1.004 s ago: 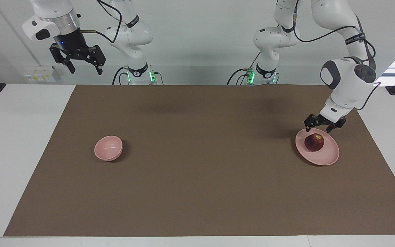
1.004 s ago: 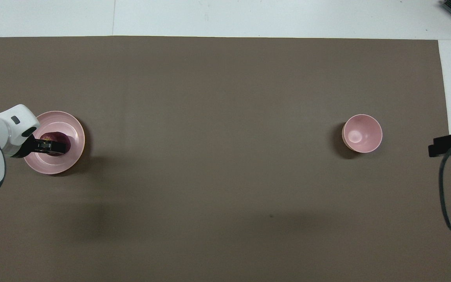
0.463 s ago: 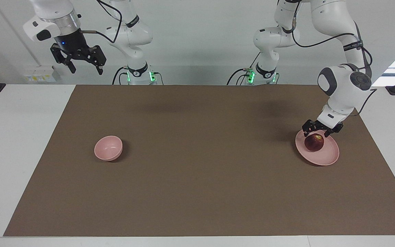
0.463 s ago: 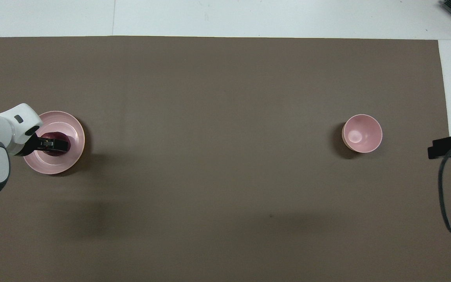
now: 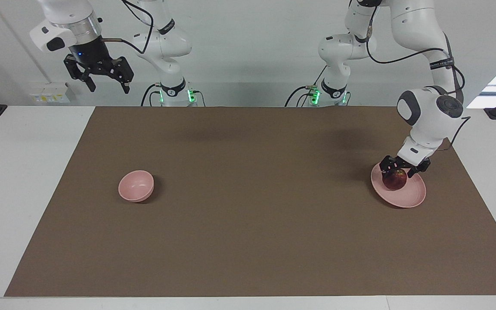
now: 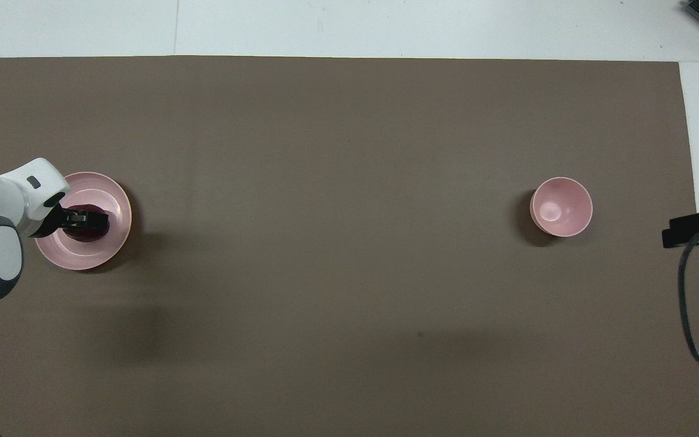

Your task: Move apple from plate to bowl

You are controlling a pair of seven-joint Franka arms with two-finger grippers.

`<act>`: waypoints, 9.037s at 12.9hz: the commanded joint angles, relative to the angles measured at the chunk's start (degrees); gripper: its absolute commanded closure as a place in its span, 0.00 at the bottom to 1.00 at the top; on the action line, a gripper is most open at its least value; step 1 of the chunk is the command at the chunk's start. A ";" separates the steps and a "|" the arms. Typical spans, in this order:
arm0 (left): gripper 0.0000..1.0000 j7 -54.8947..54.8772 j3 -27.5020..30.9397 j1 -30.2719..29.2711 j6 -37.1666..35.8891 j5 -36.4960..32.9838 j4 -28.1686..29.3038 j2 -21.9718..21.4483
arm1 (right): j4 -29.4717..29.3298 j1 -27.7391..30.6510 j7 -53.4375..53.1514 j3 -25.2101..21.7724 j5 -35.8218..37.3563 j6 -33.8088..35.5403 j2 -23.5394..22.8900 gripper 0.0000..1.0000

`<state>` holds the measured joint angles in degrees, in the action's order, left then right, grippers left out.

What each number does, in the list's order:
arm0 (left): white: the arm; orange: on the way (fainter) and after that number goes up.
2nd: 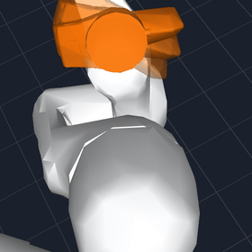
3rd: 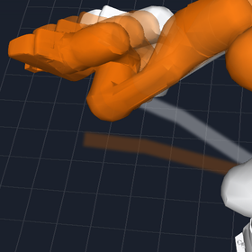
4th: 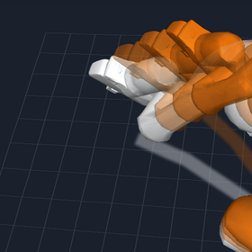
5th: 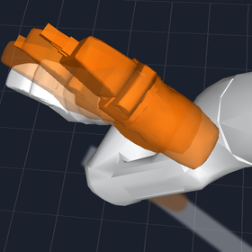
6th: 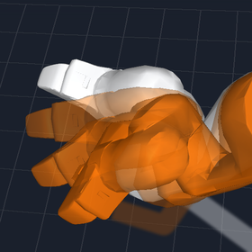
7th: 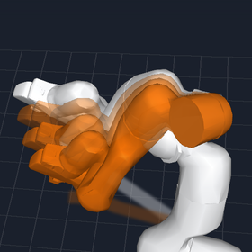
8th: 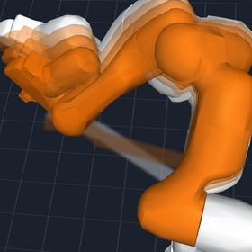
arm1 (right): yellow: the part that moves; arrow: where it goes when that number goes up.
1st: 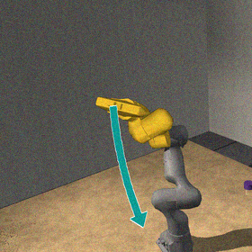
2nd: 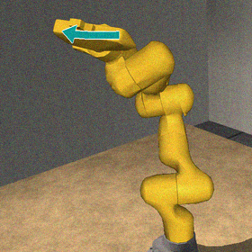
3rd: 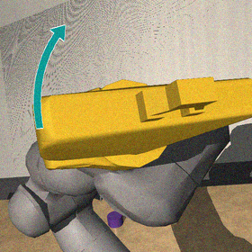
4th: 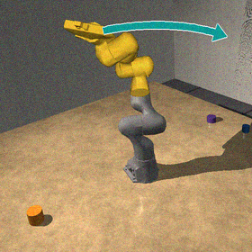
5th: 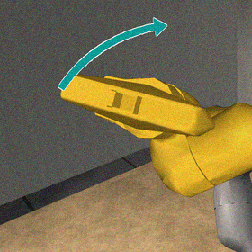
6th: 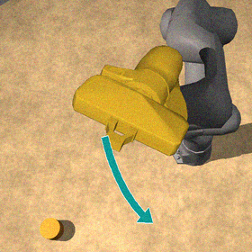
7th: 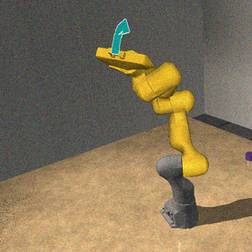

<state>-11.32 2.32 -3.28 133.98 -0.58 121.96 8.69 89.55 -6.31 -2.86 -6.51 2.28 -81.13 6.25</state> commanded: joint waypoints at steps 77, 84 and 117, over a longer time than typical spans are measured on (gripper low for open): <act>0.94 22.13 -37.30 -0.59 -6.72 67.90 -22.21 -1.66 | 12.40 -14.08 -69.21 3.18 -57.39 -38.22 -8.53 1.00; 0.00 25.38 -37.21 -0.50 -6.54 67.12 -22.29 -2.45 | 12.49 -14.08 -69.04 3.18 -56.51 -38.23 -8.27 1.00; 0.00 19.69 -25.03 -6.42 -37.21 -3.11 -30.02 -4.20 | 16.36 4.99 -2.42 2.56 -1.15 -37.86 -19.08 1.00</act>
<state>10.56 -28.19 -14.41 99.73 -2.14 94.41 4.83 105.16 -1.96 -6.75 -4.44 -0.74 -116.85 -12.97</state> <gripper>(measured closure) 0.000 0.225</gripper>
